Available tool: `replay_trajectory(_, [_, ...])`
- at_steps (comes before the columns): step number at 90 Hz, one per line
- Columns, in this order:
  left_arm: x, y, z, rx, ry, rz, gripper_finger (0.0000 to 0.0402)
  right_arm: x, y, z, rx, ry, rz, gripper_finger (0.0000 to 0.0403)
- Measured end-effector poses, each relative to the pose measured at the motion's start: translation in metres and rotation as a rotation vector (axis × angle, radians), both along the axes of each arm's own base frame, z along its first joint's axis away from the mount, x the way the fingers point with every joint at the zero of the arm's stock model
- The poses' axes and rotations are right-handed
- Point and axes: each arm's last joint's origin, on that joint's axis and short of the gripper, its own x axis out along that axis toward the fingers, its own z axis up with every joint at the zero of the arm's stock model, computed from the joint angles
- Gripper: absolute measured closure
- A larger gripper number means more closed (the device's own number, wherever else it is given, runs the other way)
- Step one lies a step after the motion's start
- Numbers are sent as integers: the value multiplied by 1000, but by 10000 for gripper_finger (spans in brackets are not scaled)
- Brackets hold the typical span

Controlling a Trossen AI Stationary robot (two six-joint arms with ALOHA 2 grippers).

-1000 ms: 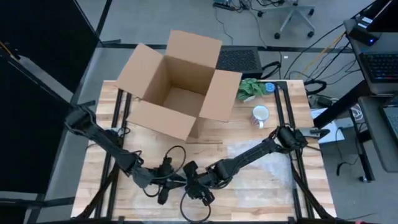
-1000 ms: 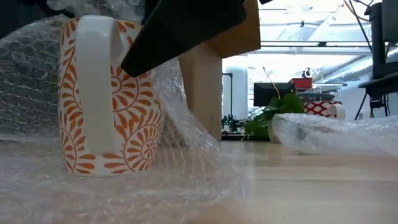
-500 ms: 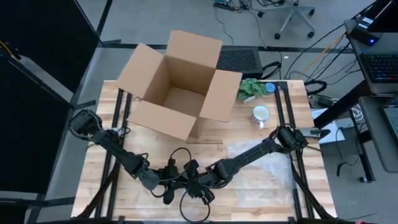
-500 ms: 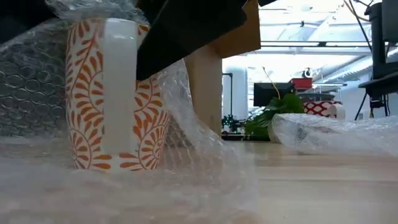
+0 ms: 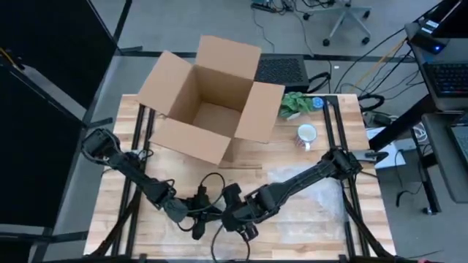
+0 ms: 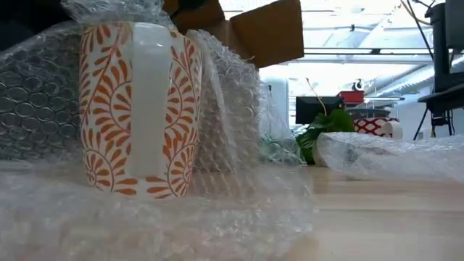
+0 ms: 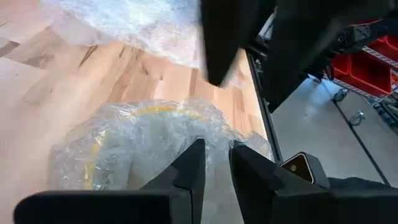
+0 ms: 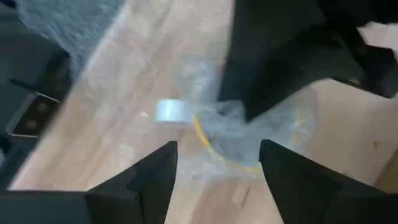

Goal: Wrap mug
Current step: Wrap the yellow mug with bubble wrap

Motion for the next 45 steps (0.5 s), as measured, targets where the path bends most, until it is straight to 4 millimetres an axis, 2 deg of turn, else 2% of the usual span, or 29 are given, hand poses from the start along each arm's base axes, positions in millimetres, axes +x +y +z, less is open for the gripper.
replay_trajectory(16, [0, 0, 0, -4, -4, -3, 338, 6, 17, -21, -64, -38, 24, 188])
replay_trajectory(36, [0, 0, 0, -3, -7, -6, 338, 23, 12, -62, -142, 23, 64, 188])
replay_trajectory(45, [0, -1, 0, -8, -9, -12, 338, 28, 8, -73, -139, 51, 97, 188])
